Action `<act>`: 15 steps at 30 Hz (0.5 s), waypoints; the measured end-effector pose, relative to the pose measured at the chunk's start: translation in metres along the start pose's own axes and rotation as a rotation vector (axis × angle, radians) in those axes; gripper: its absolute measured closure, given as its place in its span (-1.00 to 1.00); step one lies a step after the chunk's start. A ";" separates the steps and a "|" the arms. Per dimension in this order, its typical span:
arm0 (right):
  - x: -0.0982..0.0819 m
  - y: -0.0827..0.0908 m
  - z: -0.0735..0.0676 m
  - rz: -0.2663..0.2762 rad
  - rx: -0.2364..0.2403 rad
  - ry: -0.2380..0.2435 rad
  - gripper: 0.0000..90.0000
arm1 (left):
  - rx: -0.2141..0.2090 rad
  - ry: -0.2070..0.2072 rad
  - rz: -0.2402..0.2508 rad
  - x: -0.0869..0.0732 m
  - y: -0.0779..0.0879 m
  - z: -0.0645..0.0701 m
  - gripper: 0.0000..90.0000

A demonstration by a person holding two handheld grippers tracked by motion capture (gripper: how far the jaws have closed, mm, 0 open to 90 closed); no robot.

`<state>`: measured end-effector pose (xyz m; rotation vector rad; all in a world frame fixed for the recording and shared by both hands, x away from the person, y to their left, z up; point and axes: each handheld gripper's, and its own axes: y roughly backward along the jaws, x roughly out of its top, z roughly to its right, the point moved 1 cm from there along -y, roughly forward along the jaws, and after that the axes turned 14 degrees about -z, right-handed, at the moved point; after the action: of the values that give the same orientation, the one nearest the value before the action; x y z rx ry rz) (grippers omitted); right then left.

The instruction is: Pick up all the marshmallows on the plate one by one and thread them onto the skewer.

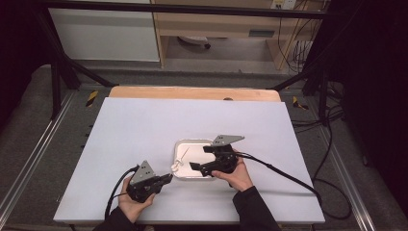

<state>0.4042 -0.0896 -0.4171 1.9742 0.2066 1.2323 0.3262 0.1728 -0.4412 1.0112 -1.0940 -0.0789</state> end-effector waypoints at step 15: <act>-0.022 -0.024 0.009 -0.214 -0.129 0.067 0.12 | -0.007 0.001 -0.014 -0.001 -0.001 -0.001 0.98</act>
<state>0.4060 -0.0892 -0.4504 1.7526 0.3539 1.1445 0.3267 0.1735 -0.4423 1.0125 -1.0854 -0.0931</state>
